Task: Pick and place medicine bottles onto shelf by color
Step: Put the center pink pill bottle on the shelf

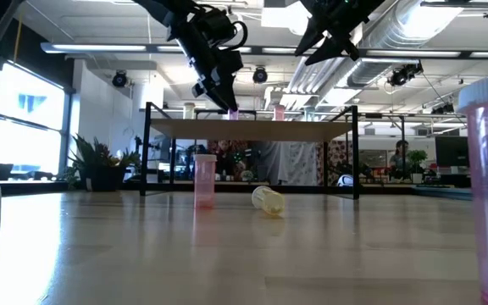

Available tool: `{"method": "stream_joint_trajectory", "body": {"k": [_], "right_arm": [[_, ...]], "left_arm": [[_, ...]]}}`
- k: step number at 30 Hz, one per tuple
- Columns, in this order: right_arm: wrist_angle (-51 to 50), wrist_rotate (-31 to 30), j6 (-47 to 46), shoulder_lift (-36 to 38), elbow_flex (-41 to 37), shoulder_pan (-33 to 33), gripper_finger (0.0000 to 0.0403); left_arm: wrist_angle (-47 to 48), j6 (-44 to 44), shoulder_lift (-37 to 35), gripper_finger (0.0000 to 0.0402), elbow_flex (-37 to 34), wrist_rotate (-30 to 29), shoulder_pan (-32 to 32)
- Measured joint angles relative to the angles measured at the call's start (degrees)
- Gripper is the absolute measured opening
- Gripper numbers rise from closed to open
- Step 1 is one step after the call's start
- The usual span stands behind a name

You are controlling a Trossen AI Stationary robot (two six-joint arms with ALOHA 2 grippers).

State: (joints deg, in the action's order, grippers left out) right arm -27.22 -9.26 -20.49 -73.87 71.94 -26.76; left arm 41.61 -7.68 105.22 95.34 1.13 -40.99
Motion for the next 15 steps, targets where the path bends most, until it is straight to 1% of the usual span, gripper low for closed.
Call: {"method": "stream_joint_trajectory", "body": {"k": [7,15], "right_arm": [[0.0,0.0,0.0,0.0,0.0,0.0,0.0174],[0.0,0.0,-0.2,0.0,0.0,0.0,0.0174]], "left_arm": [[0.6,0.0,-0.1,0.0105,0.0,-0.4,0.2],[0.6,0.0,-0.1,0.0125,0.0,-0.4,0.2]]}}
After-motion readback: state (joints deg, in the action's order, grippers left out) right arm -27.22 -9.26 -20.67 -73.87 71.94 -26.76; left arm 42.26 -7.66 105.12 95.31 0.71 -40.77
